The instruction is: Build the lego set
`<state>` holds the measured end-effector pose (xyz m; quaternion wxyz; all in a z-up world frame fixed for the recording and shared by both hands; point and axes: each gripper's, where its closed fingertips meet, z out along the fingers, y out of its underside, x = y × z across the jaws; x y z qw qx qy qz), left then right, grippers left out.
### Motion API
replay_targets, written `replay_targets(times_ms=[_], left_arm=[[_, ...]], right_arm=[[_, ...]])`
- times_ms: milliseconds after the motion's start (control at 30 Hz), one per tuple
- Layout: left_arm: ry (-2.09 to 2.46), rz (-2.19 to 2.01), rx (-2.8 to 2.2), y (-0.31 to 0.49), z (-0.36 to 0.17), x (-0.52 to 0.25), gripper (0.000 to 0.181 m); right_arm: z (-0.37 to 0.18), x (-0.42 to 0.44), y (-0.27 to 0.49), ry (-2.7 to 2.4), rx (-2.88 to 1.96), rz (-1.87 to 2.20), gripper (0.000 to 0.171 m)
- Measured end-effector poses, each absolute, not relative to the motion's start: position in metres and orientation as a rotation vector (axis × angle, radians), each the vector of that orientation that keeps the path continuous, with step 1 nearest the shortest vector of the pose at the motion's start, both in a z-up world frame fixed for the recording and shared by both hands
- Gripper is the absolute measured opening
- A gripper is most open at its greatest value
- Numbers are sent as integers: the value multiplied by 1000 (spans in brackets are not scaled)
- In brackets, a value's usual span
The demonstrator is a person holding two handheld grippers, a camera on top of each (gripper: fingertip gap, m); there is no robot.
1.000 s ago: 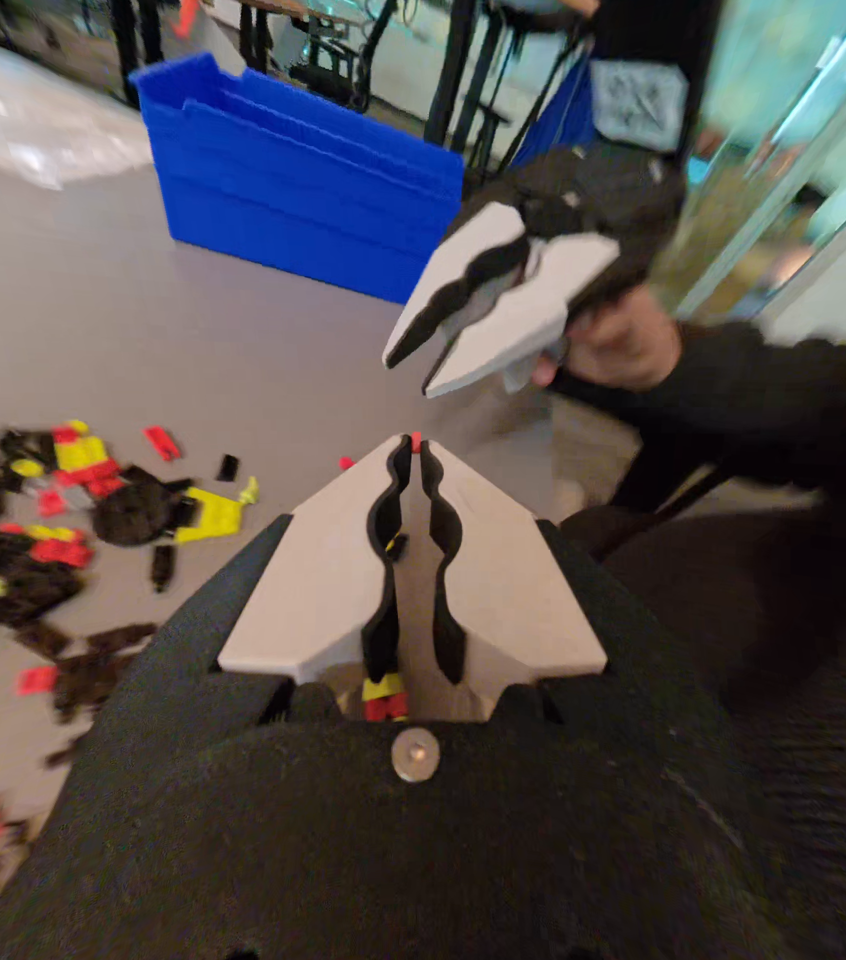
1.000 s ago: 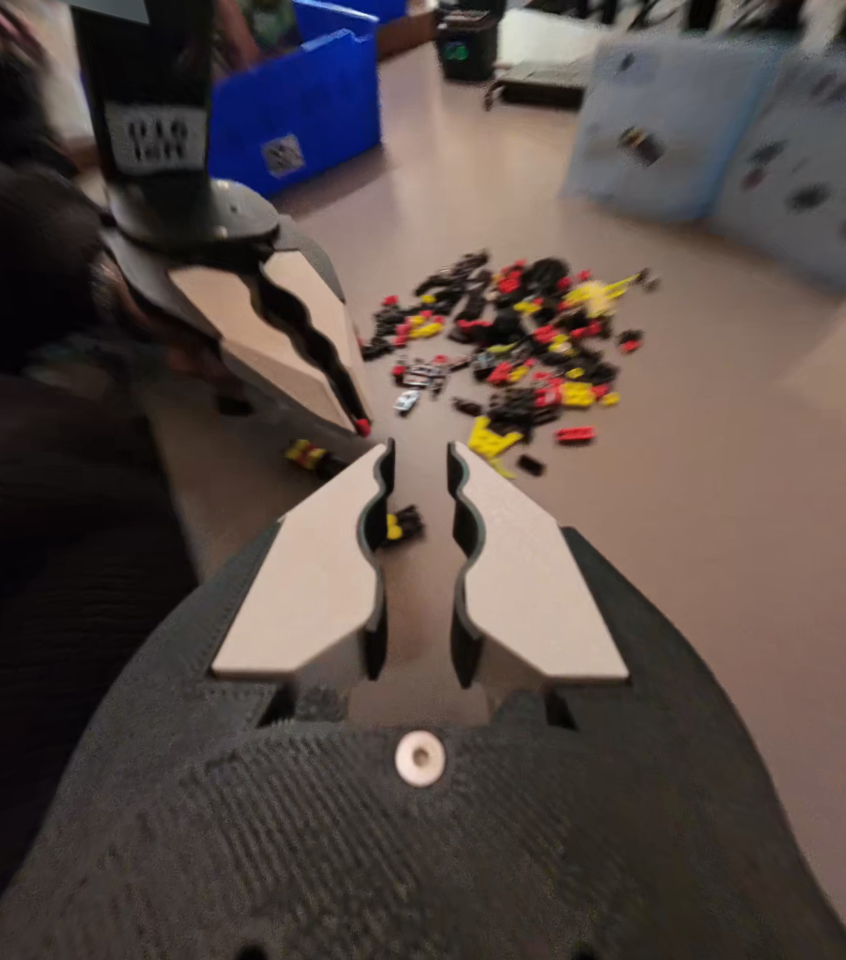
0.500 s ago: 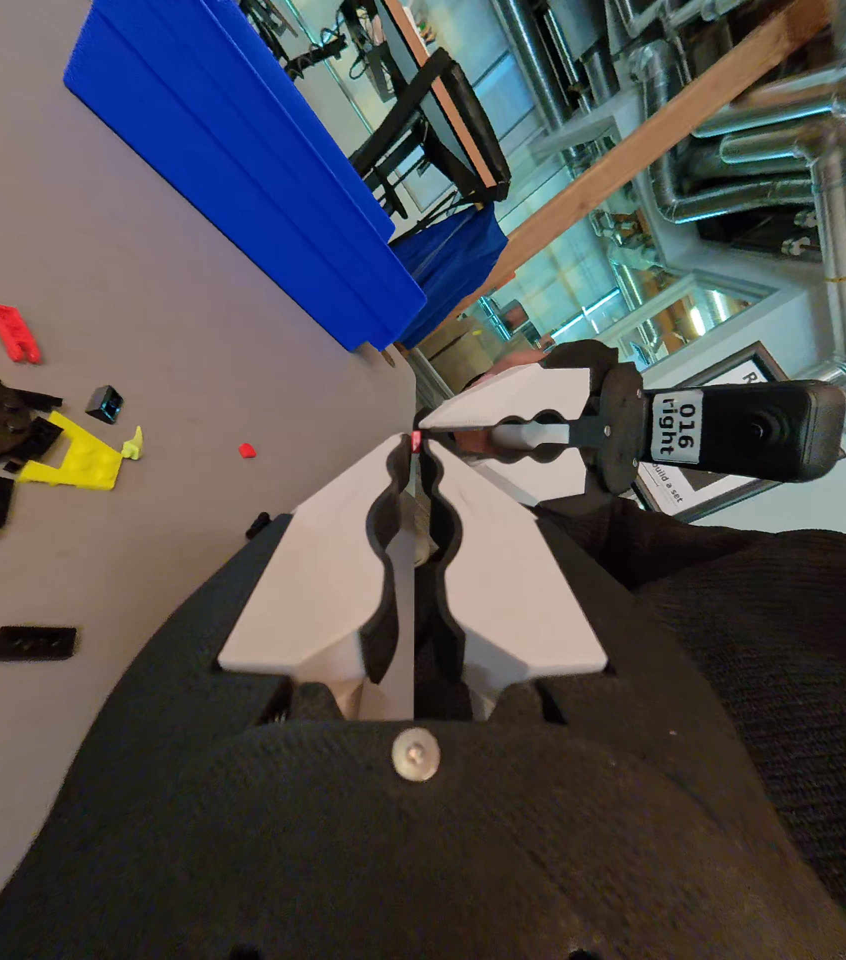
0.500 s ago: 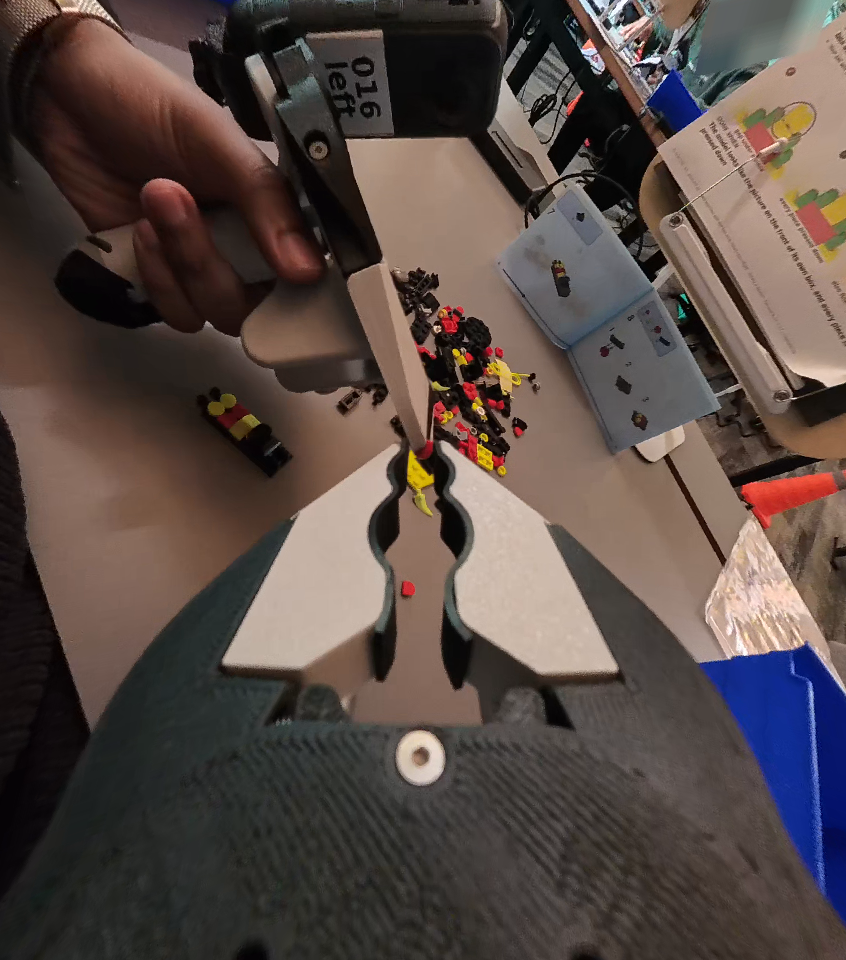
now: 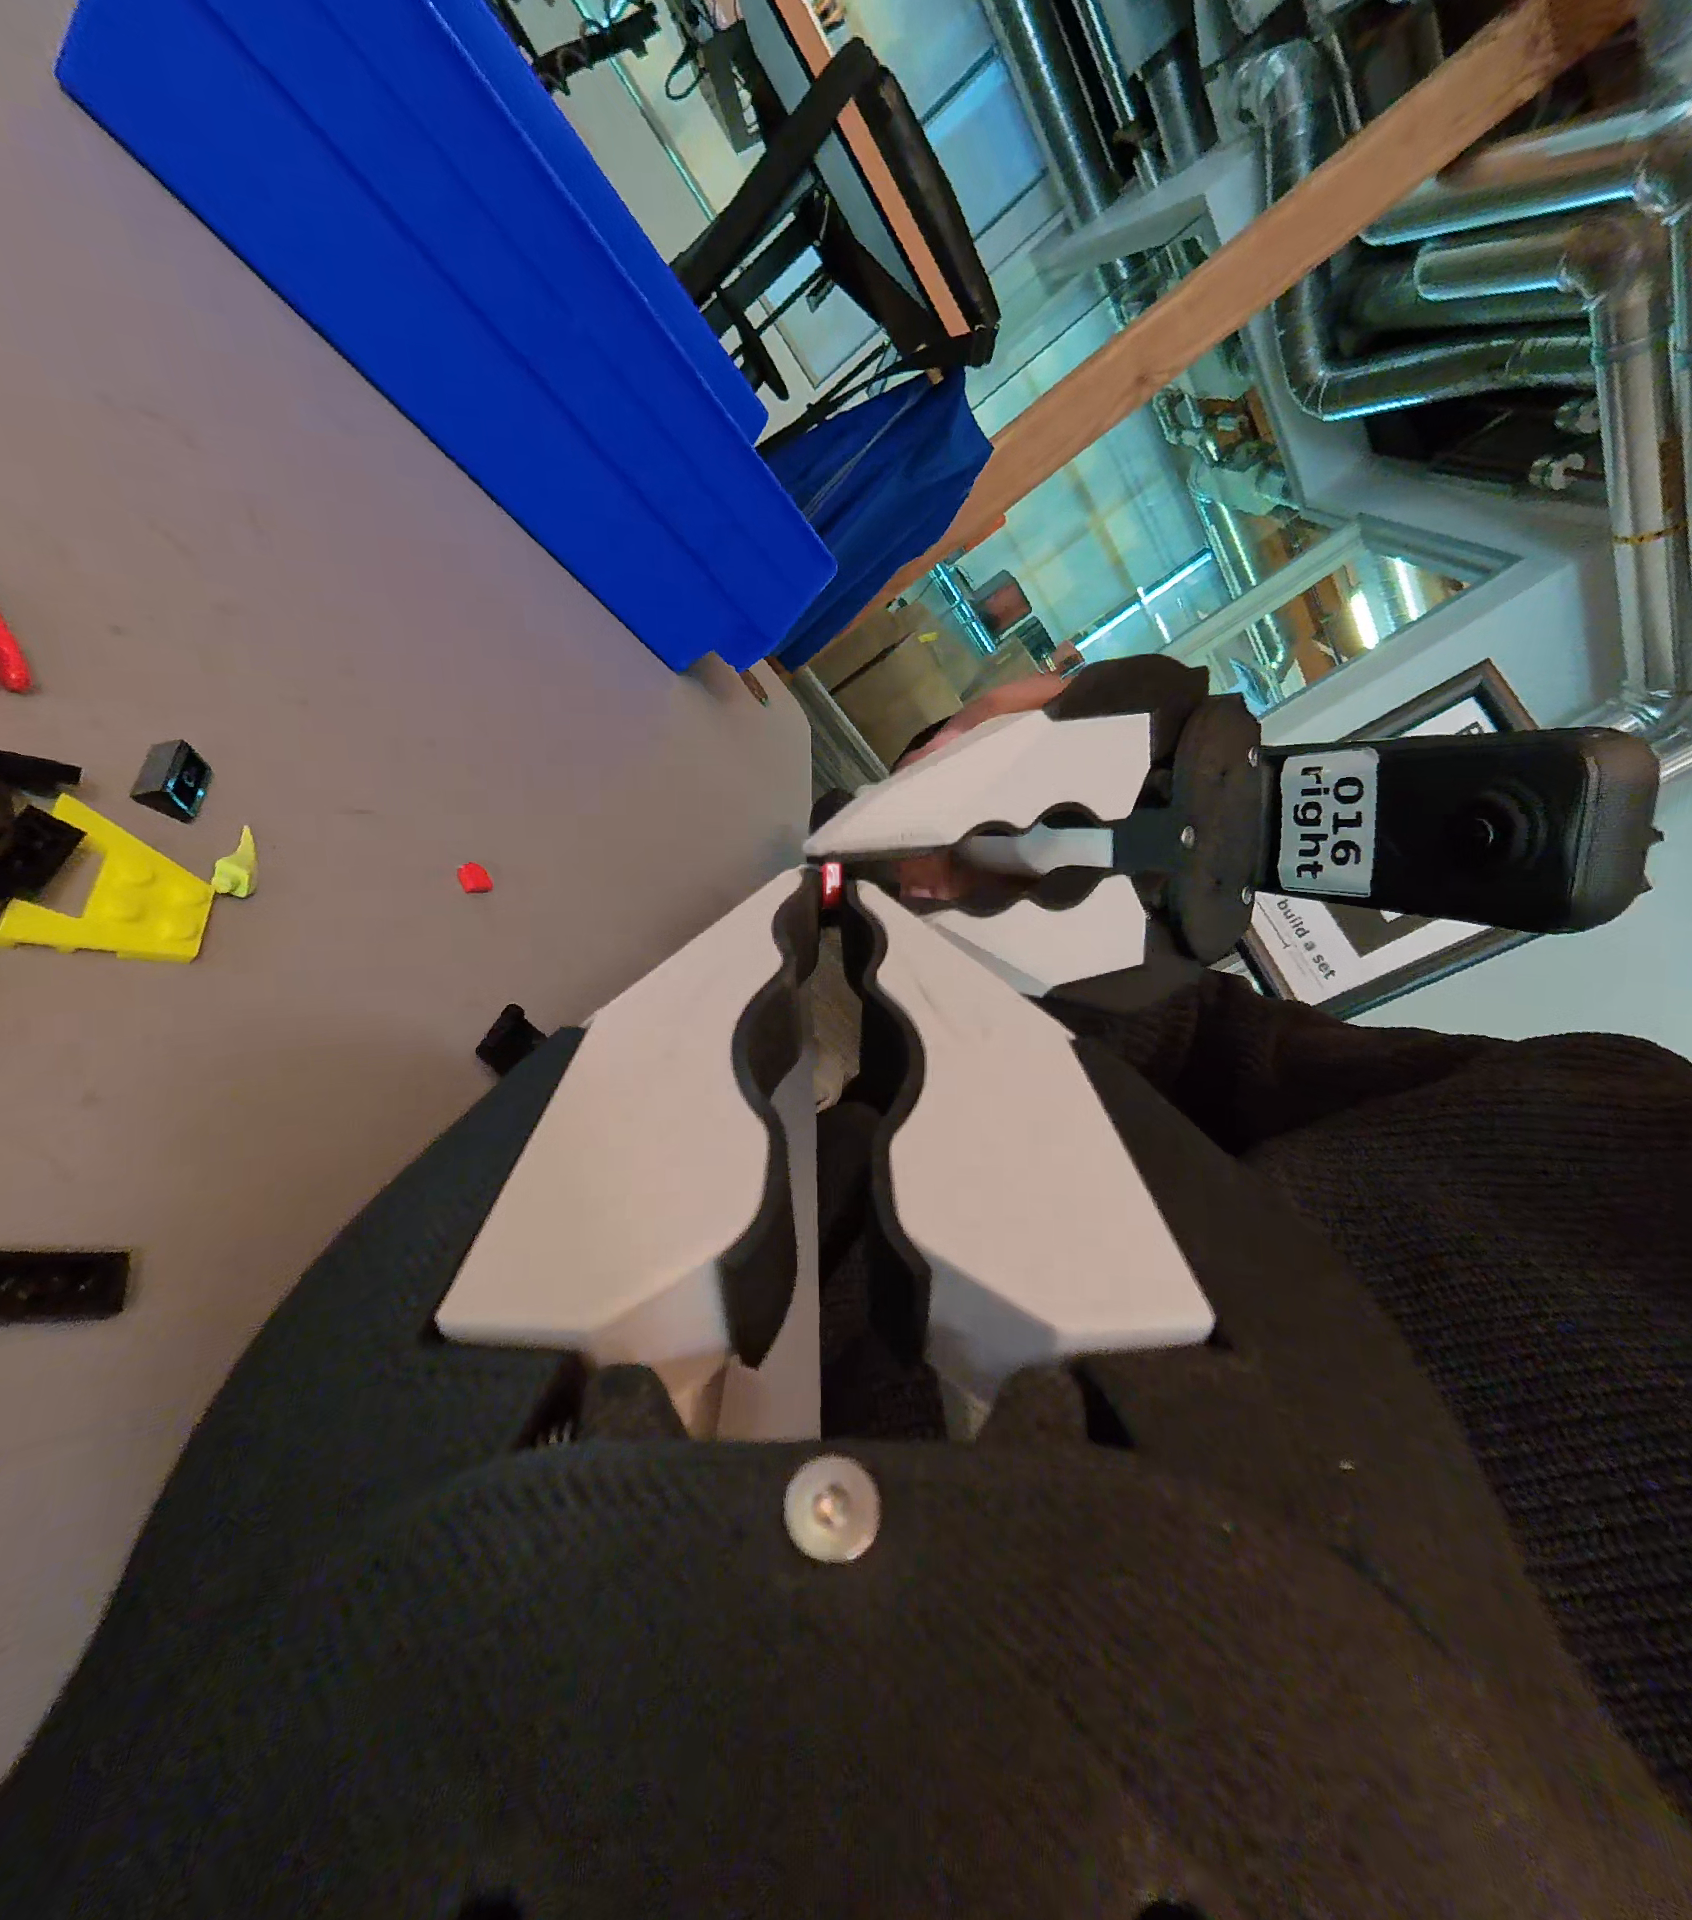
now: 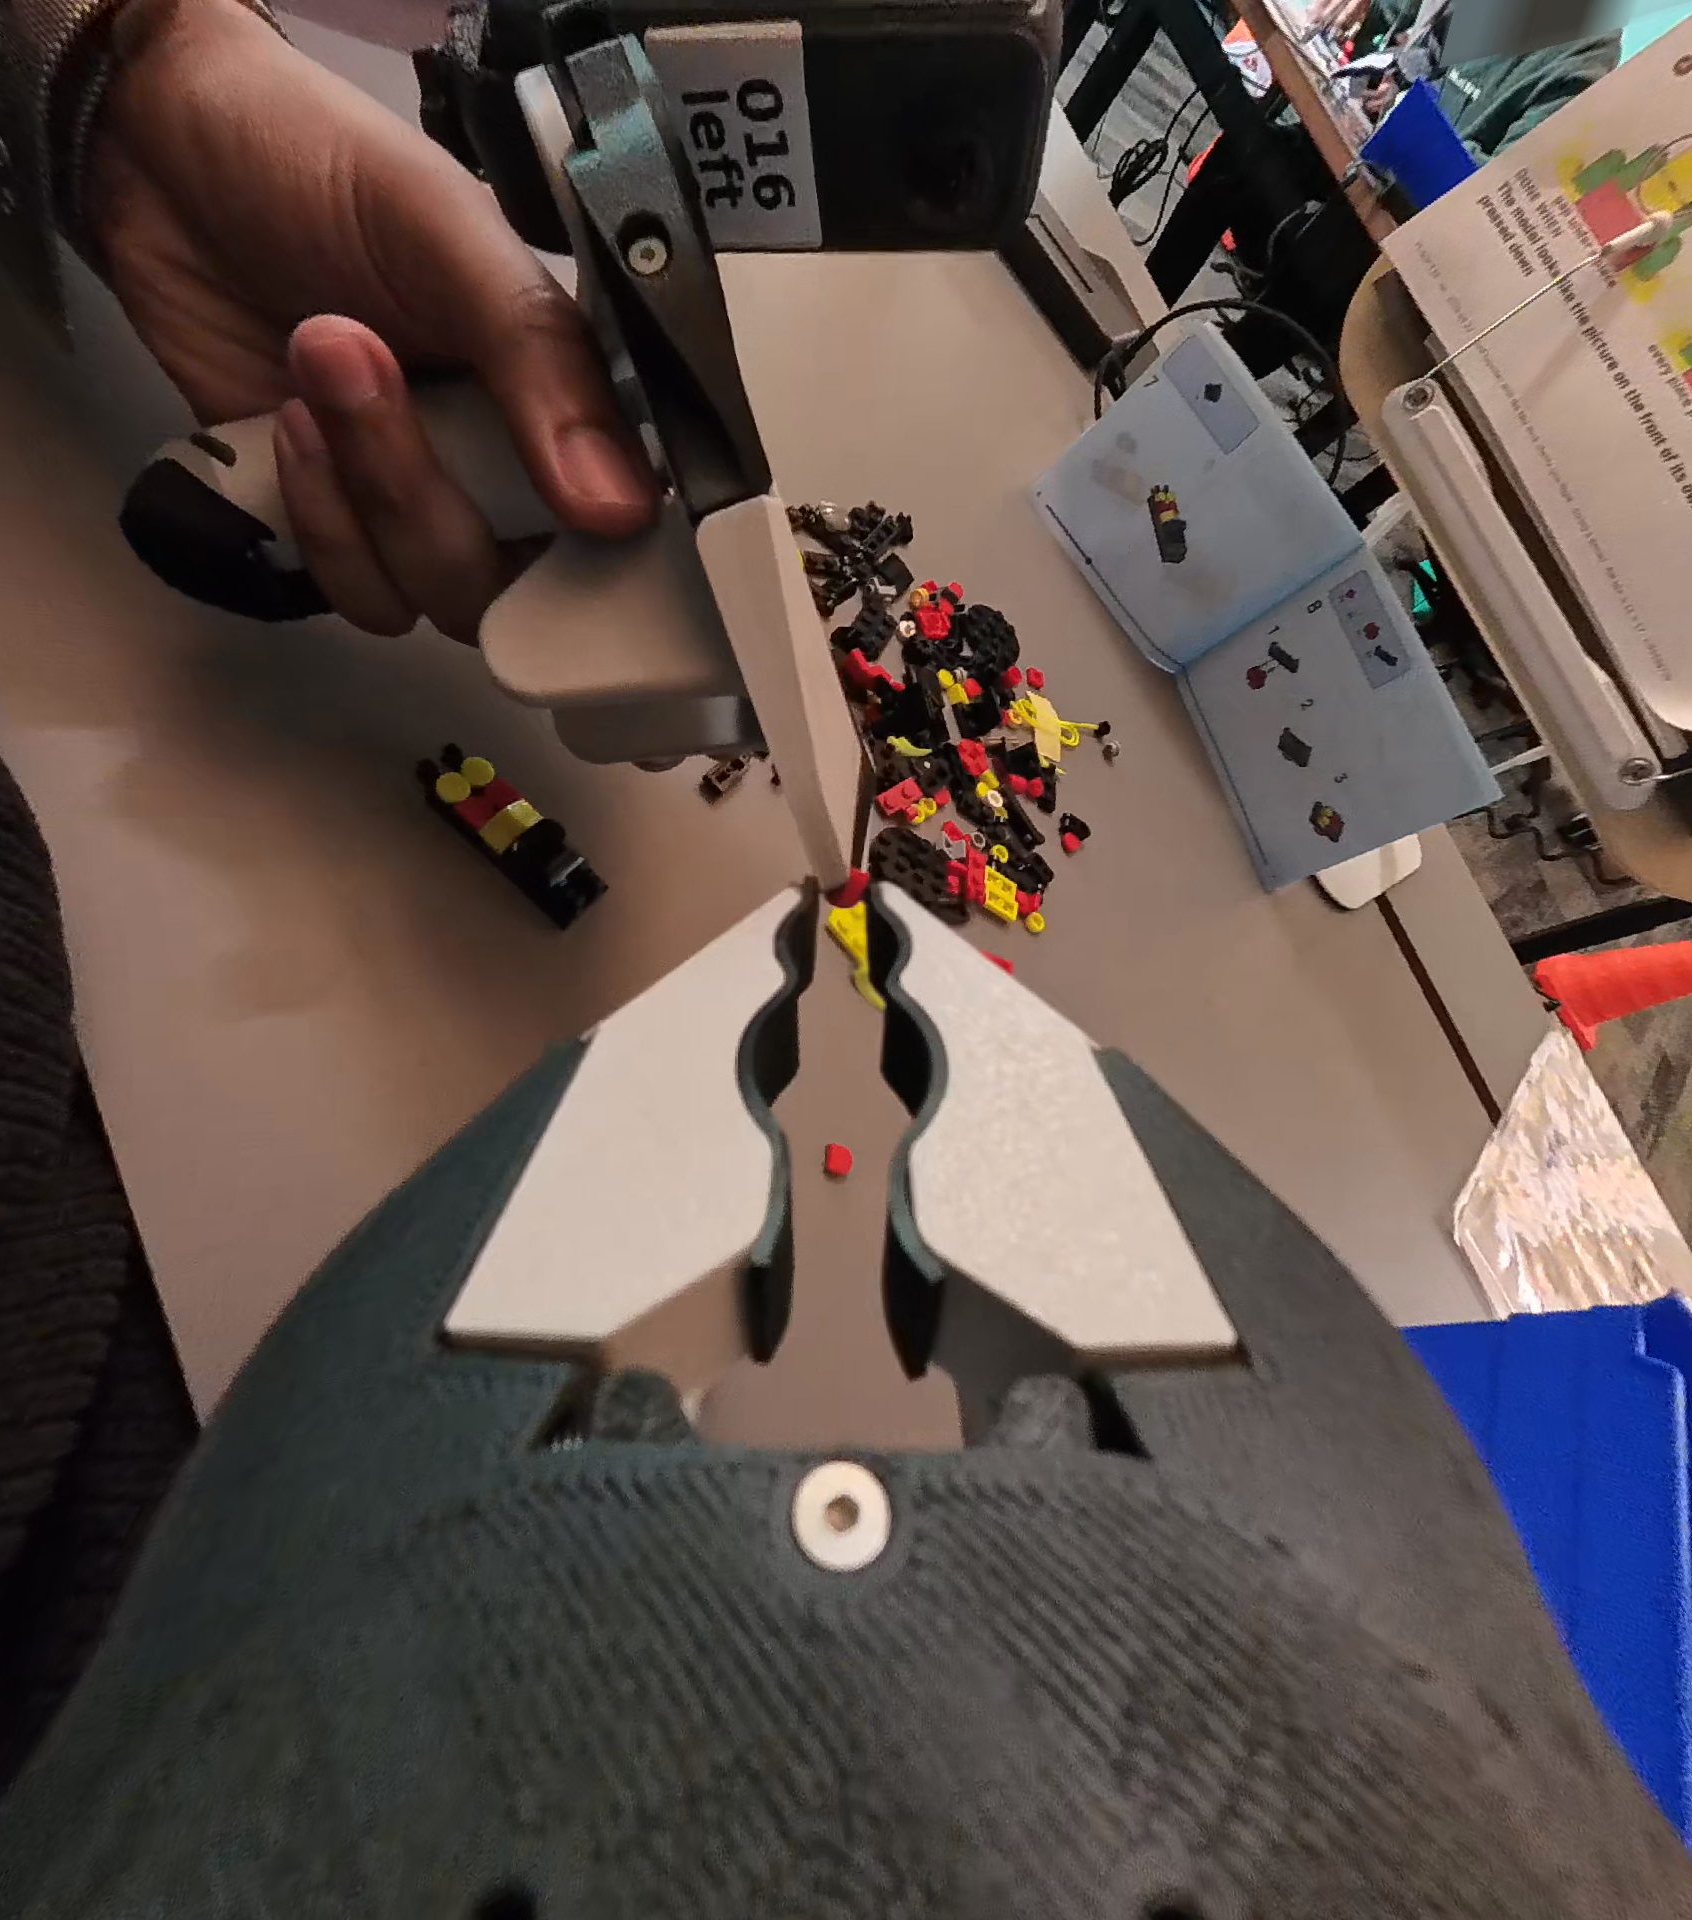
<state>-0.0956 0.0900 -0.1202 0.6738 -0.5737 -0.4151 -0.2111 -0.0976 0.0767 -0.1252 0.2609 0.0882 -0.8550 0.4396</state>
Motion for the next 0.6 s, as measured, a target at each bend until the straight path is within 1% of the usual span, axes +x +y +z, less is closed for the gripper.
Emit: replay_targets(times_ms=[167,200,233,300,367,500,567,600], left_arm=[[-929,-467,-1293,89,-120,-96,2],[-939,-450,-1298,88,-121,-97,7],[-958,-420,-1304,86,-124,-101,17],[-980,-352,-1315,82,-128,-107,27],[-985,-300,-1318,77,-128,-112,29],[-976,-287,-1315,74,-126,-113,29],[-976,-293,-1317,75,-128,-113,28],[-979,-292,-1320,75,-129,-113,28]], right_arm=[[-125,-97,77,-2309,250,1187,6],[-124,-97,77,-2310,247,1187,6],[-125,-99,78,-2314,239,1185,6],[-127,-105,82,-2341,202,1166,6],[-146,-112,92,-2481,137,1091,6],[-199,-125,123,-2763,-27,843,7],[-215,-135,135,-2801,-115,732,7],[-214,-137,135,-2806,-151,746,7]])
